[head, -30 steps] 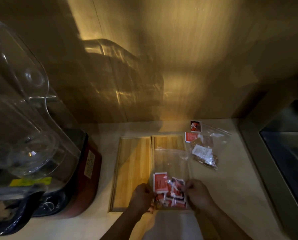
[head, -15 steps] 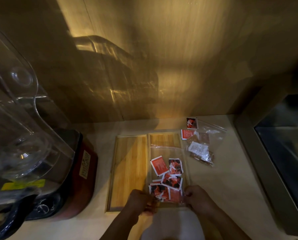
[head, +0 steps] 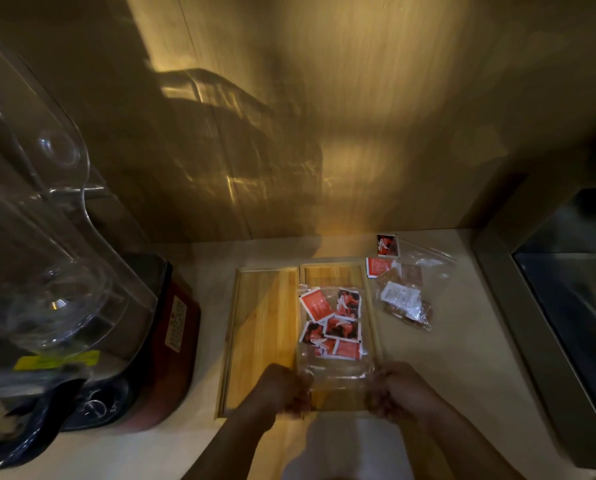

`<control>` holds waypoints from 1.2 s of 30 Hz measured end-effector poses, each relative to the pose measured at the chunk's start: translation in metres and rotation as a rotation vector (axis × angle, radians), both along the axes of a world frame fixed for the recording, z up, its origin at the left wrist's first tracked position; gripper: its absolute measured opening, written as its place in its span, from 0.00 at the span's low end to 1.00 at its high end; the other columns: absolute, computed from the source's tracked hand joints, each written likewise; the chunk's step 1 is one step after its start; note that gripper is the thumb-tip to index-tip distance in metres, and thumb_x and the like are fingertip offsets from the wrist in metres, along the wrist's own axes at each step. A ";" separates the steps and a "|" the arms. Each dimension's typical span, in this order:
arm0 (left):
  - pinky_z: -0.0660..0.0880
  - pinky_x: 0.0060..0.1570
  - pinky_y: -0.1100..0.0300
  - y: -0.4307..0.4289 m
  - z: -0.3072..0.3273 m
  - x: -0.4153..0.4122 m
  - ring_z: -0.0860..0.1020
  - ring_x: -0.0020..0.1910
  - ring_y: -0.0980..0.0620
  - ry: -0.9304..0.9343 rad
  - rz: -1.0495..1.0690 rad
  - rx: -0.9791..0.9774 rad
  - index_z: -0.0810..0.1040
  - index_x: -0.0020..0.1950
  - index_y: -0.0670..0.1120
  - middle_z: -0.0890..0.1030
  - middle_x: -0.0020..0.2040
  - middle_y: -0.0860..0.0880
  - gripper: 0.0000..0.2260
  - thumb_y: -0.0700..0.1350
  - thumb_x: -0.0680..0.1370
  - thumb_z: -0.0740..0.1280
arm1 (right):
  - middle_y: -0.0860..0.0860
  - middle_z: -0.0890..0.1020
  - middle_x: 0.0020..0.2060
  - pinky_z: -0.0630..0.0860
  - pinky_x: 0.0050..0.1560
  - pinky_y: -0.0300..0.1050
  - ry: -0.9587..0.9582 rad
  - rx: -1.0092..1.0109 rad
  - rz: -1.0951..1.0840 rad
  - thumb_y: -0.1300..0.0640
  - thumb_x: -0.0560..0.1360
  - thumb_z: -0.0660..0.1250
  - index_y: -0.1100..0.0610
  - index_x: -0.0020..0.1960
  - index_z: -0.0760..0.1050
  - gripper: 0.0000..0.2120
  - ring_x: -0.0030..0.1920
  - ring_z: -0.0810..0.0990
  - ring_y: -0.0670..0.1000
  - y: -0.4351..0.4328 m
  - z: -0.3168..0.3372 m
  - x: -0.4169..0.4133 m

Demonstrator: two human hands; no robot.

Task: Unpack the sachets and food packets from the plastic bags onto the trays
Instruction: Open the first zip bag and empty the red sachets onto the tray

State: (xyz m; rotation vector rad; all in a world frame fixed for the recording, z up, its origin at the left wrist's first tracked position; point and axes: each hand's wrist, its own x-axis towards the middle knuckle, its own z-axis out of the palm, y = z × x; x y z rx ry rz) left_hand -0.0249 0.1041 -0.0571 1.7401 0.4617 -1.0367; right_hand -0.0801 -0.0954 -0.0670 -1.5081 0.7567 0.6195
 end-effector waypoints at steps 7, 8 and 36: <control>0.74 0.30 0.62 -0.005 0.015 0.012 0.77 0.32 0.52 -0.114 0.059 -0.090 0.78 0.42 0.42 0.79 0.34 0.46 0.05 0.42 0.75 0.65 | 0.52 0.73 0.18 0.58 0.17 0.33 -0.104 0.063 -0.128 0.66 0.72 0.64 0.60 0.30 0.72 0.12 0.15 0.67 0.47 -0.007 0.026 0.015; 0.73 0.29 0.62 -0.008 0.022 0.018 0.76 0.31 0.52 -0.185 0.088 -0.125 0.77 0.40 0.42 0.79 0.34 0.46 0.06 0.42 0.76 0.64 | 0.52 0.73 0.19 0.58 0.18 0.33 -0.156 0.066 -0.153 0.65 0.72 0.65 0.58 0.29 0.72 0.14 0.16 0.67 0.46 -0.009 0.033 0.021; 0.72 0.27 0.62 -0.013 0.076 0.038 0.74 0.32 0.52 -0.169 0.188 -0.248 0.79 0.48 0.40 0.77 0.34 0.46 0.07 0.43 0.75 0.66 | 0.51 0.78 0.22 0.66 0.17 0.33 -0.205 0.443 -0.413 0.63 0.72 0.63 0.57 0.33 0.79 0.11 0.20 0.74 0.47 -0.016 0.066 0.034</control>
